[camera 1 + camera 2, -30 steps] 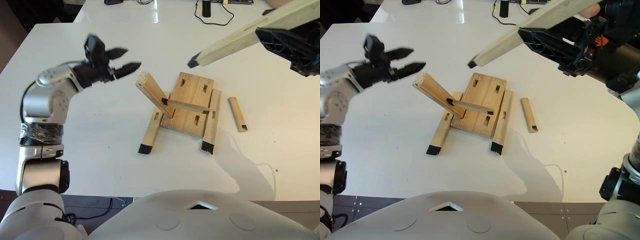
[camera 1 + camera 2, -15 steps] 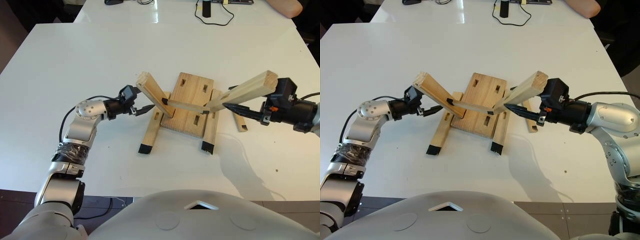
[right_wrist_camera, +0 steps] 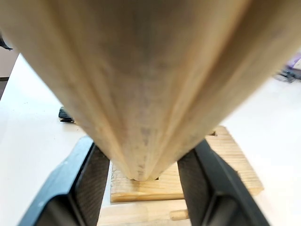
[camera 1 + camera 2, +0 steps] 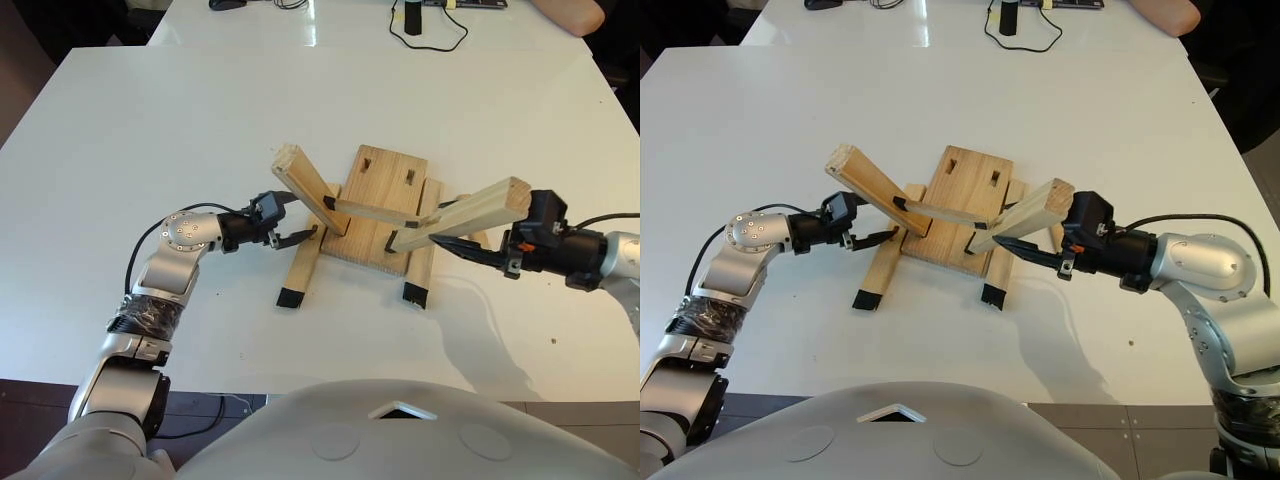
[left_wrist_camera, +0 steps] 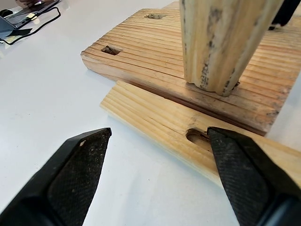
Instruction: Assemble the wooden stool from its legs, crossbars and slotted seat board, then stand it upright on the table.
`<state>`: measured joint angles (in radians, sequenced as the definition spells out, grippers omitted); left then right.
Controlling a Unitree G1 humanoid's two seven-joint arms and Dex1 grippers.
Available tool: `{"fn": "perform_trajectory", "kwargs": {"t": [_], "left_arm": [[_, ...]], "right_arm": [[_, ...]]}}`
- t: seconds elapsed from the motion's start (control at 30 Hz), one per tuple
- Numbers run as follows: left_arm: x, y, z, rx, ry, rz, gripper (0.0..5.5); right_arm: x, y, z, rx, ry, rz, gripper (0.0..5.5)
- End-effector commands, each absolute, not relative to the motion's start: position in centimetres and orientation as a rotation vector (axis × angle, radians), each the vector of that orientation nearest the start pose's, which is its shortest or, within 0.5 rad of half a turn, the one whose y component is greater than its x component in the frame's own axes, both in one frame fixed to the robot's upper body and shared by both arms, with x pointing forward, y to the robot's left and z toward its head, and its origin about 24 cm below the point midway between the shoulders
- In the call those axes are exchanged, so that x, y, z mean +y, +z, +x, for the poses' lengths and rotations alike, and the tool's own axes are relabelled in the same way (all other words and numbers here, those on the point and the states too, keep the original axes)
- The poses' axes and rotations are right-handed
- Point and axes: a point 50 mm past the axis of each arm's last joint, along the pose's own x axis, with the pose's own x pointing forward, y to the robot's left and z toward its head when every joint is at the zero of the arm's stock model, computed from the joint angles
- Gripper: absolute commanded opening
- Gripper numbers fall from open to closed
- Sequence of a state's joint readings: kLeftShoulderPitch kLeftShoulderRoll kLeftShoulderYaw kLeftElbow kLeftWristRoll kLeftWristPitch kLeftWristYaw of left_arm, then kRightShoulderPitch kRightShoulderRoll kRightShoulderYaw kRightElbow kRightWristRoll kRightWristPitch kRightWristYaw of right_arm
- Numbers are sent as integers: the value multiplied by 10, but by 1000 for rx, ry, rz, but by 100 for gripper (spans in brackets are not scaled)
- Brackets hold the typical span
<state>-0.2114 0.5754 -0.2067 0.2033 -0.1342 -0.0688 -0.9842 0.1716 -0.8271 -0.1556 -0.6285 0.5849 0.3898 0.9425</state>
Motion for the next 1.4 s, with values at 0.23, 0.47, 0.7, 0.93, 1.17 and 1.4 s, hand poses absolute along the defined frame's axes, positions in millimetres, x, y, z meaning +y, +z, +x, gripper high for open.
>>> {"fn": "perform_trajectory", "kwargs": {"t": [0.23, 0.47, 0.7, 0.93, 1.17, 1.4], "left_arm": [[182, 59, 268, 218, -1153, 469, 380], [181, 58, 264, 212, -1146, 463, 380], [178, 56, 261, 209, -1127, 449, 380], [173, 58, 260, 196, -1135, 448, 380], [163, 60, 254, 173, -1153, 442, 380], [160, 55, 246, 187, -1171, 435, 380]], "right_arm": [[-200, 124, 186, 184, 1136, -393, 203], [-208, 133, 183, 199, 1140, -356, 203], [-209, 131, 177, 252, 1175, -332, 201], [-209, 127, 168, 337, 1233, -295, 200], [-216, 136, 185, 401, 1280, -306, 200], [-208, 136, 180, 425, 1395, -370, 200]]}}
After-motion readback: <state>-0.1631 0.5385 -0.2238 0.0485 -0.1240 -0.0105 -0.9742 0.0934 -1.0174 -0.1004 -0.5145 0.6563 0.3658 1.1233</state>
